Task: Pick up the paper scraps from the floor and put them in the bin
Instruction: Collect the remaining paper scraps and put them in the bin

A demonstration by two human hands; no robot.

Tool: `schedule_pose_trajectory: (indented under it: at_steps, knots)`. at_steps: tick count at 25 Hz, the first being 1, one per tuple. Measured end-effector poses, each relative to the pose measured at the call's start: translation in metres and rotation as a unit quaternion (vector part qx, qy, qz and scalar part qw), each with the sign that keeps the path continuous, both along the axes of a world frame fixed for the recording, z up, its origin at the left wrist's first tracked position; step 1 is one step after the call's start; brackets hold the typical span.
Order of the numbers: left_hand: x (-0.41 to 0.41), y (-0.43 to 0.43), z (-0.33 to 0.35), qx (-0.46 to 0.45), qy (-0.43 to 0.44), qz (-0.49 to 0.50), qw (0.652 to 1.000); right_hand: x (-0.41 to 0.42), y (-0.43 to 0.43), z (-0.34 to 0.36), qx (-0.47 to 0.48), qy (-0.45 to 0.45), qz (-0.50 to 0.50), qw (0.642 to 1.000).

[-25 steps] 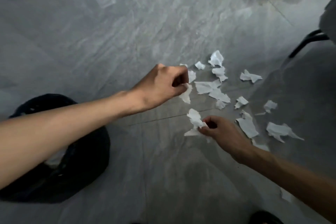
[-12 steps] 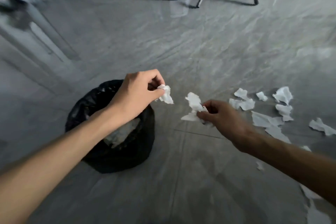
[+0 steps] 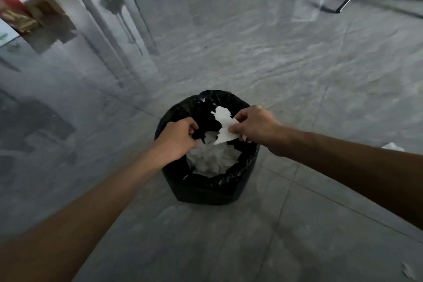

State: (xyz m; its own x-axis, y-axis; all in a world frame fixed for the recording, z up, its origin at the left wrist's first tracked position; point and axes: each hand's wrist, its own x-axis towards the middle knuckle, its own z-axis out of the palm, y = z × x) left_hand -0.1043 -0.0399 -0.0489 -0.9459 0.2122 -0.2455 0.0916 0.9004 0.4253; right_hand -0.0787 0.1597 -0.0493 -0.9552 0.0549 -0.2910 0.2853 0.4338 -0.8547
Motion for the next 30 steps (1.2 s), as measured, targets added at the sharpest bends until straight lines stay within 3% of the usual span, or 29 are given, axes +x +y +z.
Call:
schedule_pose_trajectory:
  at_steps: [3,7,11,16,21,26,28,30]
  knots:
    - [0.007,0.005,0.005,0.037,0.039,0.011,0.999,-0.002,-0.01,-0.009,-0.051,-0.038,0.02,0.998]
    - [0.021,0.039,0.019,0.086,0.077,-0.03,0.993,0.01,0.018,0.0,-0.059,0.016,0.018,0.998]
    - [0.037,0.107,0.033,0.13,0.051,-0.122,0.983,0.052,0.095,0.011,-0.049,0.039,-0.015,0.998]
    - [0.075,0.21,0.029,0.14,-0.008,-0.264,0.954,0.159,0.19,-0.018,-0.039,-0.026,-0.094,0.994]
    - [0.15,0.307,0.0,0.056,-0.146,-0.481,0.862,0.297,0.253,-0.064,0.015,-0.12,-0.194,0.974]
    - [0.214,0.357,-0.049,-0.041,-0.138,-0.646,0.75,0.406,0.264,-0.111,0.207,-0.207,-0.21,0.933]
    - [0.226,0.365,-0.082,-0.073,-0.107,-0.669,0.732,0.434,0.253,-0.14,0.297,-0.254,-0.163,0.906]
    - [0.226,0.365,-0.116,-0.098,-0.071,-0.663,0.739,0.445,0.243,-0.167,0.324,-0.248,-0.141,0.902]
